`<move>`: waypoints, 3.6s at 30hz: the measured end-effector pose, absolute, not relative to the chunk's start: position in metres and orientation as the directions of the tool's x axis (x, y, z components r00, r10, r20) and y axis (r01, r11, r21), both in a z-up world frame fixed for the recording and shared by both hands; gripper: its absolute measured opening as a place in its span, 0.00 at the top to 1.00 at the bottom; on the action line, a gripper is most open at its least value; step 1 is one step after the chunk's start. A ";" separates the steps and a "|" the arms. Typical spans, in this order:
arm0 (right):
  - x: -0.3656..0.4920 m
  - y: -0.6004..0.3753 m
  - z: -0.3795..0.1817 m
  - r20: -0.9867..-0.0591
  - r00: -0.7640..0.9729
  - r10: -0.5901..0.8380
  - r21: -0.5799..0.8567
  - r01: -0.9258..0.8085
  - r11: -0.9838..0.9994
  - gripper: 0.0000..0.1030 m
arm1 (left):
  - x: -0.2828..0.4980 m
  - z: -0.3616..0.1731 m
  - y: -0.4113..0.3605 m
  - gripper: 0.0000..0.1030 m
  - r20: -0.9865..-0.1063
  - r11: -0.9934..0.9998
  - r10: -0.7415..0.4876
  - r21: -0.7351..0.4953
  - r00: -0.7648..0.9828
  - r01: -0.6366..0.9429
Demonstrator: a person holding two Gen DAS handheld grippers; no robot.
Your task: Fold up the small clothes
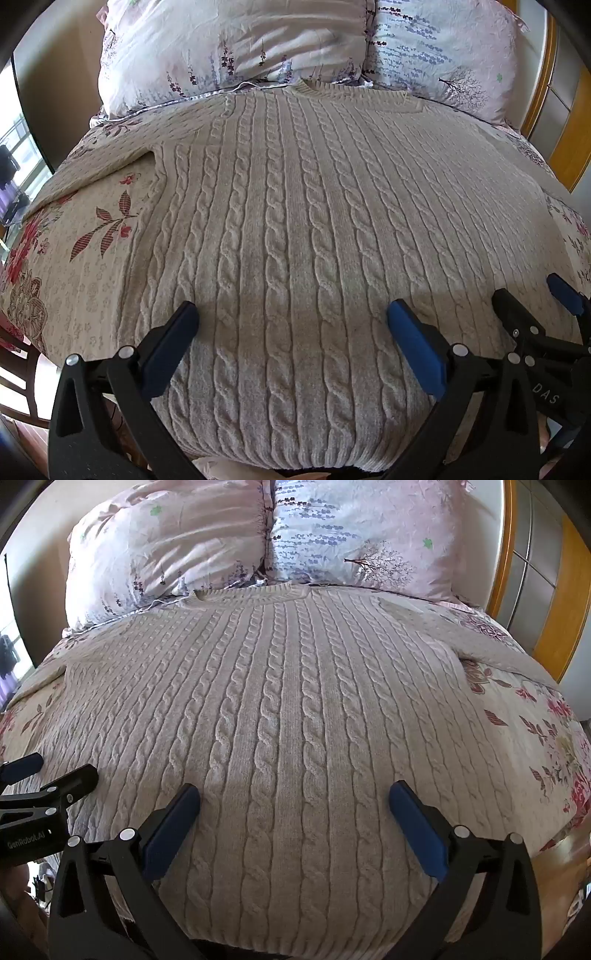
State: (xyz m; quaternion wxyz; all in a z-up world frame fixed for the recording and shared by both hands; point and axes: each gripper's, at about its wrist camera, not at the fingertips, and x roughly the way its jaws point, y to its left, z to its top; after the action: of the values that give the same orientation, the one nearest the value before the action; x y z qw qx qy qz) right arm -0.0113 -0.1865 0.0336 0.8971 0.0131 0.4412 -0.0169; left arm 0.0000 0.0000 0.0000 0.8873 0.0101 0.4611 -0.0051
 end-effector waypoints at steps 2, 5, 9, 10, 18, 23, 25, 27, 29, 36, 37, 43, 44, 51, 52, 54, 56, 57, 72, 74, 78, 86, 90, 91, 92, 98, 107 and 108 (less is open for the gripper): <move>-0.011 -0.187 0.034 -0.793 0.610 -0.018 0.009 0.042 0.999 0.01 | 0.000 0.000 0.000 0.02 -0.818 1.000 0.000 0.013 0.575 0.018; -0.011 -0.187 0.034 -0.793 0.609 -0.018 0.009 0.042 0.999 0.01 | 0.000 0.000 0.000 0.02 -0.818 1.000 0.000 0.013 0.575 0.019; -0.011 -0.187 0.033 -0.794 0.608 -0.018 0.009 0.042 0.999 0.01 | 0.000 0.000 0.000 0.02 -0.818 1.000 0.000 0.013 0.575 0.019; -0.011 -0.187 0.033 -0.794 0.608 -0.018 0.009 0.042 0.999 0.01 | 0.000 0.000 0.000 0.02 -0.818 1.000 0.000 0.013 0.575 0.019; -0.011 -0.187 0.033 -0.794 0.607 -0.018 0.009 0.042 0.999 0.01 | 0.000 0.000 0.000 0.02 -0.818 1.000 0.000 0.013 0.576 0.019; -0.011 -0.187 0.033 -0.795 0.606 -0.018 0.009 0.042 0.999 0.01 | 0.000 0.000 0.000 0.02 -0.818 1.000 0.000 0.013 0.576 0.019; -0.011 -0.187 0.033 -0.795 0.606 -0.018 0.009 0.041 0.999 0.01 | 0.000 0.000 0.000 0.02 -0.818 1.000 0.000 0.013 0.576 0.018; -0.010 -0.186 0.033 -0.796 0.606 -0.019 0.009 0.042 0.999 0.01 | 0.000 0.000 0.000 0.02 -0.818 1.000 0.000 0.013 0.576 0.019; -0.010 -0.186 0.033 -0.796 0.605 -0.019 0.009 0.042 0.999 0.01 | 0.000 0.000 0.000 0.02 -0.817 1.000 0.000 0.013 0.576 0.018; -0.009 -0.186 0.033 -0.797 0.604 -0.019 0.008 0.042 0.999 0.01 | 0.000 0.000 0.000 0.02 -0.817 1.000 0.000 0.014 0.576 0.019; -0.009 -0.186 0.033 -0.798 0.603 -0.019 0.008 0.041 0.999 0.01 | 0.000 0.000 0.000 0.02 -0.817 1.000 0.000 0.013 0.576 0.019; -0.011 -0.186 0.033 -0.800 0.600 -0.015 0.010 0.037 0.999 0.01 | 0.000 0.000 0.000 0.02 -0.817 1.000 0.000 0.014 0.576 0.019; -0.009 -0.186 0.033 -0.800 0.600 -0.015 0.009 0.038 0.999 0.01 | 0.000 0.000 0.000 0.02 -0.817 1.000 0.000 0.014 0.576 0.019; -0.010 -0.186 0.033 -0.802 0.598 -0.015 0.009 0.038 0.999 0.01 | 0.000 0.000 0.000 0.02 -0.817 1.000 0.001 0.014 0.576 0.019; -0.009 -0.185 0.033 -0.802 0.597 -0.015 0.009 0.038 0.999 0.01 | 0.000 0.000 0.000 0.02 -0.817 1.000 0.001 0.014 0.576 0.019; -0.009 -0.185 0.033 -0.802 0.597 -0.015 0.009 0.038 0.999 0.01 | 0.000 0.000 0.000 0.02 -0.817 1.000 0.001 0.014 0.576 0.018; -0.008 -0.185 0.033 -0.802 0.597 -0.016 0.009 0.038 0.999 0.01 | 0.000 0.000 0.000 0.02 -0.817 1.000 0.001 0.014 0.576 0.019; -0.008 -0.185 0.033 -0.802 0.597 -0.016 0.009 0.038 0.999 0.01 | 0.000 0.000 0.000 0.02 -0.817 1.000 0.001 0.014 0.576 0.018; -0.009 -0.186 0.034 -0.803 0.595 -0.016 0.008 0.038 0.999 0.01 | 0.000 0.000 0.000 0.02 -0.818 1.000 0.001 0.014 0.575 0.019; -0.009 -0.186 0.034 -0.804 0.594 -0.016 0.008 0.037 0.999 0.01 | 0.000 0.000 0.000 0.02 -0.819 1.000 0.001 0.014 0.574 0.019; -0.008 -0.184 0.033 -0.804 0.595 -0.013 0.008 0.032 0.999 0.01 | 0.000 0.000 0.000 0.02 -0.825 1.000 -0.001 0.015 0.565 0.023; -0.008 -0.184 0.032 -0.798 0.603 0.002 0.009 0.008 1.000 0.01 | 0.005 0.000 0.001 0.02 -0.832 0.999 -0.005 0.016 0.554 0.033; -0.006 -0.185 0.032 -0.796 0.605 0.021 0.010 -0.022 1.000 0.01 | 0.006 0.000 0.002 0.02 -0.833 0.999 -0.010 0.017 0.553 0.043; -0.006 -0.186 0.031 -0.794 0.607 0.033 0.014 -0.036 0.999 0.01 | 0.006 0.000 0.002 0.02 -0.835 0.999 -0.012 0.018 0.551 0.050; -0.005 -0.186 0.031 -0.791 0.610 0.041 0.016 -0.047 0.999 0.01 | 0.006 0.000 0.002 0.02 -0.836 0.998 -0.016 0.019 0.549 0.058; 0.001 -0.187 0.029 -0.790 0.607 0.090 0.023 -0.116 0.993 0.01 | 0.010 0.001 0.003 0.02 -0.840 0.994 -0.035 0.027 0.541 0.105; 0.046 -0.266 0.058 -0.760 0.638 0.125 0.200 0.047 0.979 0.01 | 0.037 0.010 0.012 0.02 -0.841 0.986 -0.054 0.040 0.539 0.161; 0.051 -0.283 0.063 -0.751 0.652 0.099 0.207 0.090 0.974 0.01 | 0.040 0.012 0.015 0.02 -0.835 0.986 -0.057 0.038 0.547 0.160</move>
State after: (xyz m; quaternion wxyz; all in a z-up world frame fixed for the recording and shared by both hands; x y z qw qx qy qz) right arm 0.0507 -0.2830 0.0627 0.9018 0.1138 0.4169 0.0024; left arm 0.0402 0.0151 0.0122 0.8779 0.0546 0.4717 -0.0615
